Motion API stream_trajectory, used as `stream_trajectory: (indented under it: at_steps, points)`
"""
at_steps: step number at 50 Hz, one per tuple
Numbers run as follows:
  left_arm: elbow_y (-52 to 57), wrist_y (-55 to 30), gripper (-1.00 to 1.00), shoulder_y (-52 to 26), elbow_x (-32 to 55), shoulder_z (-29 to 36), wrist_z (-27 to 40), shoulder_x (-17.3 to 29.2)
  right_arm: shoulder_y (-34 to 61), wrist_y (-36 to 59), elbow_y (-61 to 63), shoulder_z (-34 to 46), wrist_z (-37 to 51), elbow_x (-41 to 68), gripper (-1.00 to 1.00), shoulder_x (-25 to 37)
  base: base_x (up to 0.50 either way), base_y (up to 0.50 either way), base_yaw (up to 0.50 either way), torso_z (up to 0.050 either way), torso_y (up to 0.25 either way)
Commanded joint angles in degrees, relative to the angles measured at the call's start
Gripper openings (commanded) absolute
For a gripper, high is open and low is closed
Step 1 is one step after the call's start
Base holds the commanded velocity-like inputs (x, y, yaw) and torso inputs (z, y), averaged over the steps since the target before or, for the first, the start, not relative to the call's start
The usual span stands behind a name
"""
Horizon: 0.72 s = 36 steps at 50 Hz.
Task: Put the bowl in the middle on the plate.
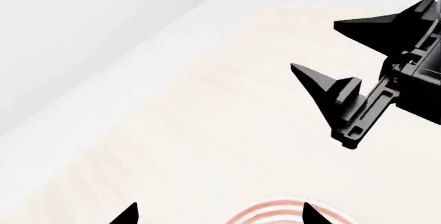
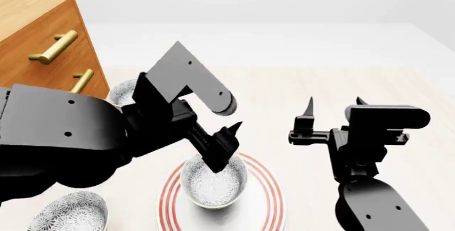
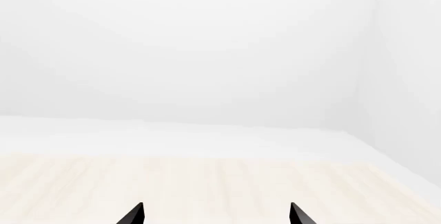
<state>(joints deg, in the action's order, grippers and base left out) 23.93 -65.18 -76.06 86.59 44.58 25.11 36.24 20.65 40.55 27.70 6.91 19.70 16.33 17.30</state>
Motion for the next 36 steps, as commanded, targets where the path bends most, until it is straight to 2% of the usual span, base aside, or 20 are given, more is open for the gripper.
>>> stream_trajectory:
  at_steps: [1,6,8,20,31,36]
  points:
    - [-0.3,2.3,1.00,-1.5,4.4,-4.5,1.1,2.8,-0.3,1.4,4.1,-0.9,0.3,1.2,1.00,0.8,0.00,0.00,0.00,0.000,0.000]
    - [-0.6,2.3,1.00,-2.6,7.0,-5.3,3.0,3.2,3.8,8.7,10.2,-1.4,2.0,1.9,1.00,2.3,0.00,0.00,0.00,0.000,0.000]
    - [-0.9,2.7,1.00,-2.8,7.2,-5.8,2.7,3.6,8.0,14.8,14.6,-1.4,2.8,2.8,1.00,3.3,0.00,0.00,0.00,0.000,0.000]
    - [-1.0,3.9,1.00,-3.4,8.3,-7.4,3.5,4.8,21.9,31.9,25.2,-3.5,3.4,8.9,1.00,3.2,0.00,0.00,0.00,0.000,0.000]
    - [1.3,8.8,1.00,-2.0,5.6,-10.3,8.7,4.9,23.9,34.6,27.4,-4.3,3.9,10.4,1.00,3.0,0.00,0.00,0.00,0.000,0.000]
    - [1.5,8.8,1.00,-2.1,5.2,-10.1,8.9,4.7,24.2,35.1,27.6,-4.3,4.1,10.8,1.00,3.1,0.00,0.00,0.00,0.000,0.000]
